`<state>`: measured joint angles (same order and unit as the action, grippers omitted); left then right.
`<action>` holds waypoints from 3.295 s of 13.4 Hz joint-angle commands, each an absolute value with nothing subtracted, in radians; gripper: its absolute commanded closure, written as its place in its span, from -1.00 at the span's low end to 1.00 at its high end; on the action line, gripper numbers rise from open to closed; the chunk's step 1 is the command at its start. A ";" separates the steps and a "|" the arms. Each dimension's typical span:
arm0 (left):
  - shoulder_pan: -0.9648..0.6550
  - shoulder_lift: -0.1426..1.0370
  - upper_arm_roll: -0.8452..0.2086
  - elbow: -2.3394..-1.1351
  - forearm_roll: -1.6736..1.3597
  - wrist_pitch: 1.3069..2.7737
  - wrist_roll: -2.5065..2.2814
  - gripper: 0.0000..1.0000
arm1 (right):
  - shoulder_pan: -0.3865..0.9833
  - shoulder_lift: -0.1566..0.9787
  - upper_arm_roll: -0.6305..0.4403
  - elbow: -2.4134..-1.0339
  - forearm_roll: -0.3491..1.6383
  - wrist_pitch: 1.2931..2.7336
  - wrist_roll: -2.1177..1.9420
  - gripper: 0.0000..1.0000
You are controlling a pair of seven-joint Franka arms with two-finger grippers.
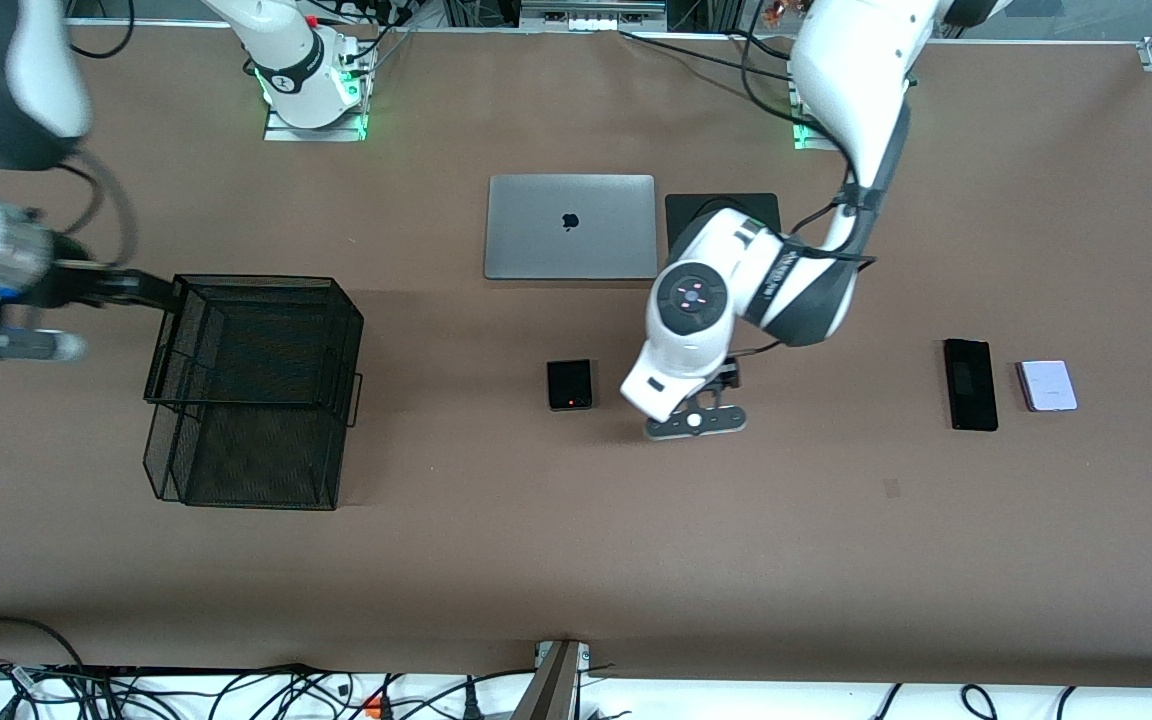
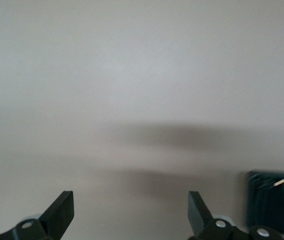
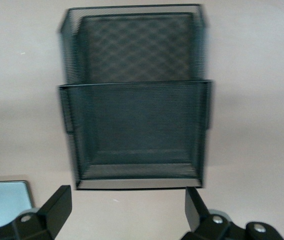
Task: Place phones with both arms
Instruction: 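Grasp the flip phone with the right gripper while the left gripper reaches the tall phone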
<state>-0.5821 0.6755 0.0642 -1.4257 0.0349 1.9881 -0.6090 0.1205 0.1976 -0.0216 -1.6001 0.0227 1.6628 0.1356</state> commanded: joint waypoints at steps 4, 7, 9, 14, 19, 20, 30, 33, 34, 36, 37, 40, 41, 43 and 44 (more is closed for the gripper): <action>-0.421 0.448 0.057 -1.776 0.127 2.006 -0.313 -1.00 | 0.375 0.429 -0.026 -1.401 0.123 1.762 0.412 -1.00; -0.309 0.396 0.055 -1.876 0.205 2.072 -0.175 -1.00 | 0.506 0.601 -0.026 -1.293 0.120 1.906 0.537 -1.00; -0.235 0.347 0.055 -1.972 0.241 2.172 -0.114 -1.00 | 0.566 0.687 -0.028 -1.258 0.117 2.003 0.545 -1.00; -0.007 0.311 0.054 -2.108 0.256 2.396 0.127 -1.00 | 0.693 0.823 -0.034 -1.253 0.110 2.187 0.603 -1.00; 0.129 0.334 0.051 -2.143 0.247 2.488 0.133 -1.00 | 0.749 0.913 -0.037 -1.252 0.033 2.276 0.615 -1.00; 0.164 0.350 0.048 -2.155 0.236 2.541 0.132 -1.00 | 0.755 0.922 -0.037 -1.253 0.017 2.281 0.621 -1.00; 0.209 0.460 0.021 -2.154 0.103 2.658 0.136 -1.00 | 0.776 0.979 -0.044 -1.255 -0.058 2.342 0.644 -1.00; 0.227 0.477 0.021 -2.154 0.103 2.678 0.221 -1.00 | 0.776 0.989 -0.046 -1.255 -0.066 2.361 0.644 -1.00; 0.251 0.485 0.005 -2.154 0.100 2.687 0.256 -1.00 | 0.776 0.991 -0.046 -1.255 -0.075 2.364 0.644 -1.00; 0.390 0.503 -0.133 -2.143 0.100 2.688 0.272 -1.00 | 0.778 0.992 -0.046 -1.255 -0.083 2.375 0.663 -0.86; 0.463 0.515 -0.200 -2.140 0.100 2.689 0.270 -1.00 | 0.776 0.991 -0.046 -1.255 -0.089 2.379 0.667 0.02; 0.483 0.528 -0.232 -2.128 0.100 2.689 0.258 -1.00 | 0.769 0.977 -0.049 -1.253 -0.084 2.372 0.672 0.94; 0.483 0.529 -0.230 -2.128 0.101 2.689 0.258 -1.00 | 0.770 0.963 -0.067 -1.253 -0.086 2.361 0.669 0.97; 0.480 0.532 -0.230 -2.126 0.112 2.689 0.261 -1.00 | 0.767 0.876 -0.112 -1.255 -0.080 2.233 0.661 0.97; 0.474 0.532 -0.230 -2.120 0.117 2.688 0.273 -1.00 | 0.755 0.814 -0.139 -1.256 -0.078 2.139 0.663 0.94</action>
